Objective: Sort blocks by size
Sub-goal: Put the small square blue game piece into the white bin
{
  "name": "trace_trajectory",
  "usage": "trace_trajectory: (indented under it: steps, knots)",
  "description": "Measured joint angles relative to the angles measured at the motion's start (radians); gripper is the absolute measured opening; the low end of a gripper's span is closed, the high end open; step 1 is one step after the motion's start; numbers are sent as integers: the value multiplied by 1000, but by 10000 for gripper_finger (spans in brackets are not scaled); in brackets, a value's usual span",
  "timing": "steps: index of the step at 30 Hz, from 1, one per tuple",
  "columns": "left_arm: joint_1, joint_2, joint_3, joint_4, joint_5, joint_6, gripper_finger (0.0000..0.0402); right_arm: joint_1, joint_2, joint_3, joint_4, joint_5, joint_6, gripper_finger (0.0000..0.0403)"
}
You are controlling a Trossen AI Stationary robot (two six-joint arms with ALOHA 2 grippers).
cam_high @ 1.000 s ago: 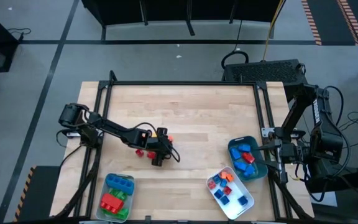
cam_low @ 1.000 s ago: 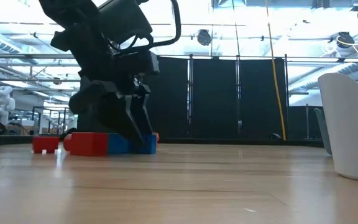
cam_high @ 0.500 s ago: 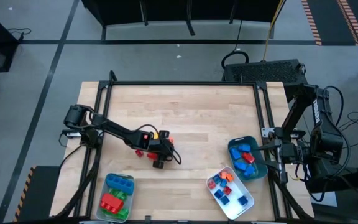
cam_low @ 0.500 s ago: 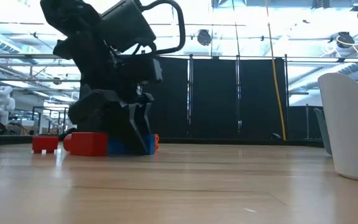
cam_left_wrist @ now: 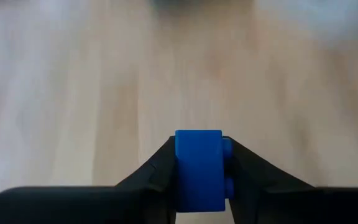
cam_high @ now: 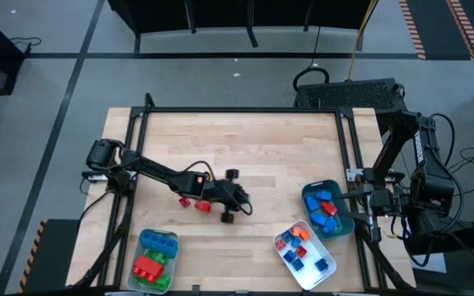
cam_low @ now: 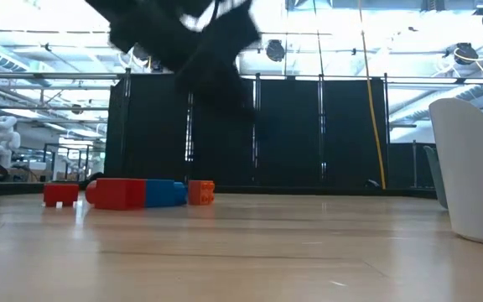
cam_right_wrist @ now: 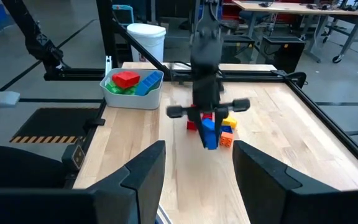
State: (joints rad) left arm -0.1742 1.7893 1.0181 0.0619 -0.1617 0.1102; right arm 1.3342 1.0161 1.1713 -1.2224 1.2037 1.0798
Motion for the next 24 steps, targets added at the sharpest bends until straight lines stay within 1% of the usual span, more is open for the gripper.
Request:
trace_trajectory:
  steps: [2,7,9,11,14,17,21,24]
  knots:
    - [-13,-1,25,151,20,8,95,0,0,0,0,0,0,171]
    - [-45,24,35,593,137,51,95,0,0,0,0,0,0,171]
    - [-54,52,35,718,169,53,95,0,0,0,0,0,0,171]
    - [-63,92,56,807,190,52,95,0,0,0,0,0,0,171]
    - [-79,177,135,827,206,52,95,0,0,0,0,3,-6,171]
    - [-99,279,249,785,217,52,95,0,0,0,0,3,-8,171]
    - [-119,401,416,734,282,53,95,0,0,0,0,3,12,171]
    - [-124,469,509,683,307,53,95,0,0,0,0,3,28,171]
